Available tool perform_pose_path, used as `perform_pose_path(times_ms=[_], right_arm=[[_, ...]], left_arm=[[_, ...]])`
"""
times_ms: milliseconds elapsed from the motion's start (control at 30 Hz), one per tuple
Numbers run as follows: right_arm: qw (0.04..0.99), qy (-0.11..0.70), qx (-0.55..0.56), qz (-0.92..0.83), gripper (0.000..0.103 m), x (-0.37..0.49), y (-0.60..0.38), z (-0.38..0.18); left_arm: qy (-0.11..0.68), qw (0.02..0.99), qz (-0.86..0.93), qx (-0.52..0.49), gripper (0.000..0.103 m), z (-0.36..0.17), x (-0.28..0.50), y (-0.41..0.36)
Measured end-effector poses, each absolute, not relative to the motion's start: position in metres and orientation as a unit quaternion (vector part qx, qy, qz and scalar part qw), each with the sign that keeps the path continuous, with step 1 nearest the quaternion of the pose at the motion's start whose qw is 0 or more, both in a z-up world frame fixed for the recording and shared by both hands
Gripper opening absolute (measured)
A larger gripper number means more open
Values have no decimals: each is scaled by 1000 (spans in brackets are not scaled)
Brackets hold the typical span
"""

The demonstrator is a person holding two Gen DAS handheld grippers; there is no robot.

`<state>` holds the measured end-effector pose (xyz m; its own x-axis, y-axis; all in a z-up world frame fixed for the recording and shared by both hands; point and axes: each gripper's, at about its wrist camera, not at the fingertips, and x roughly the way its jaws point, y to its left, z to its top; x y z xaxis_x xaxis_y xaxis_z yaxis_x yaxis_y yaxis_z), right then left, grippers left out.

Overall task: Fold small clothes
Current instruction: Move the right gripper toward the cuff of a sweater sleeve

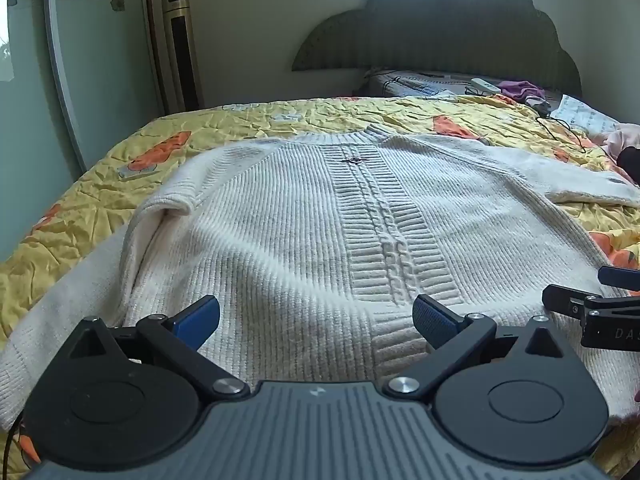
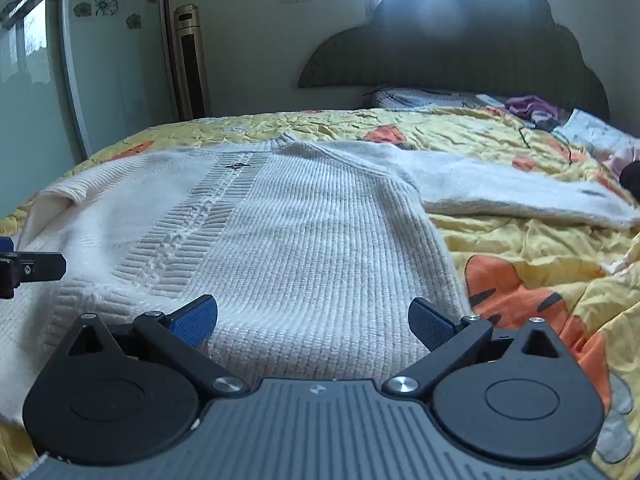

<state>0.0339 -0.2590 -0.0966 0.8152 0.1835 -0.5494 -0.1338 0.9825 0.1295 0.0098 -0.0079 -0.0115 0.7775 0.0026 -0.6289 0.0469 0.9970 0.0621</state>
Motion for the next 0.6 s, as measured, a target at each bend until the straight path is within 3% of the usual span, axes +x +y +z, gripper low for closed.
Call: perform_pose_path(times_ms=[100,400,600], right_arm=[[951,286,73,90,103,34,-262,-99],[962,270,-25,29,103,14,-287,-70],[917,397,-1,44,103,24,-287,-80]], left_arm=[[335,941,-13,42,103,-12,10,-9],[335,942,-6,37,103,-12,13,-7],[338,940,-8,47,103,-14,19,-12]])
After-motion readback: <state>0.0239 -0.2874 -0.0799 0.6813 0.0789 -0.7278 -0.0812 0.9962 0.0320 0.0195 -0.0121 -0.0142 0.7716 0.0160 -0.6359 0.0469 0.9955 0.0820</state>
